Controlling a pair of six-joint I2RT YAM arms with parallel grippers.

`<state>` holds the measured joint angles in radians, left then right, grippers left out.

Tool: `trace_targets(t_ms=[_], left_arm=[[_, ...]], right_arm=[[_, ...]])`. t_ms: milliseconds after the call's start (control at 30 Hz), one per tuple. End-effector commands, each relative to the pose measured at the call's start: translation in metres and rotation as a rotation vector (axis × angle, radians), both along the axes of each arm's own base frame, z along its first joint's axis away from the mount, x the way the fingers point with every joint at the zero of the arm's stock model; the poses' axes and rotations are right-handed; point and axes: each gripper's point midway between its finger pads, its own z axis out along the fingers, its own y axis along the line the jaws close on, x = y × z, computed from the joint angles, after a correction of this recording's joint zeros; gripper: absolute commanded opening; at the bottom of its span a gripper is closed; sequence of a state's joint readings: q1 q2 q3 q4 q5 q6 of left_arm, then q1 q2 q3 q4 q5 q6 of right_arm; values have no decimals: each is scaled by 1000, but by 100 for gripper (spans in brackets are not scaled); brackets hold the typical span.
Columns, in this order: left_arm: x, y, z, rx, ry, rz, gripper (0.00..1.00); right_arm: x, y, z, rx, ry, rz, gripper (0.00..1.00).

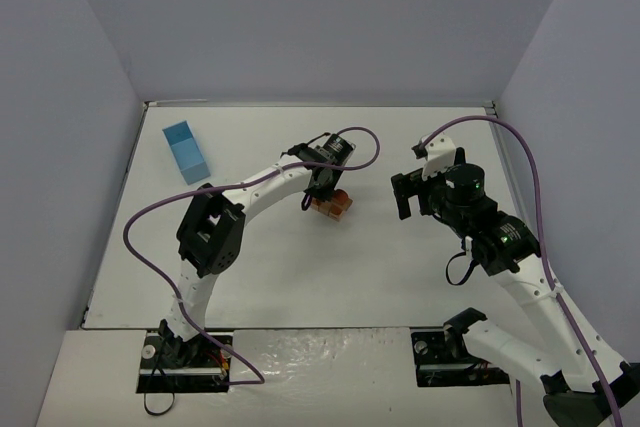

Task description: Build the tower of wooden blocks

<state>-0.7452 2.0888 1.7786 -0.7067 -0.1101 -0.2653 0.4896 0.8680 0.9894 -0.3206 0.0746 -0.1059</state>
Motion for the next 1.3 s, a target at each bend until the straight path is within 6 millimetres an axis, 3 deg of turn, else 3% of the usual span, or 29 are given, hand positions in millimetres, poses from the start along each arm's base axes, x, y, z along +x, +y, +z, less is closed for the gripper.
trace_targets(t_ms=[0, 700, 1267], left_arm=[[9, -9, 30, -43, -67, 2, 6], [7, -10, 31, -50, -66, 2, 13], [1, -3, 51, -70, -96, 9, 13]], right_arm=[[5, -2, 21, 21, -68, -13, 100], [5, -2, 19, 20, -62, -12, 100], [5, -1, 21, 26, -66, -7, 100]])
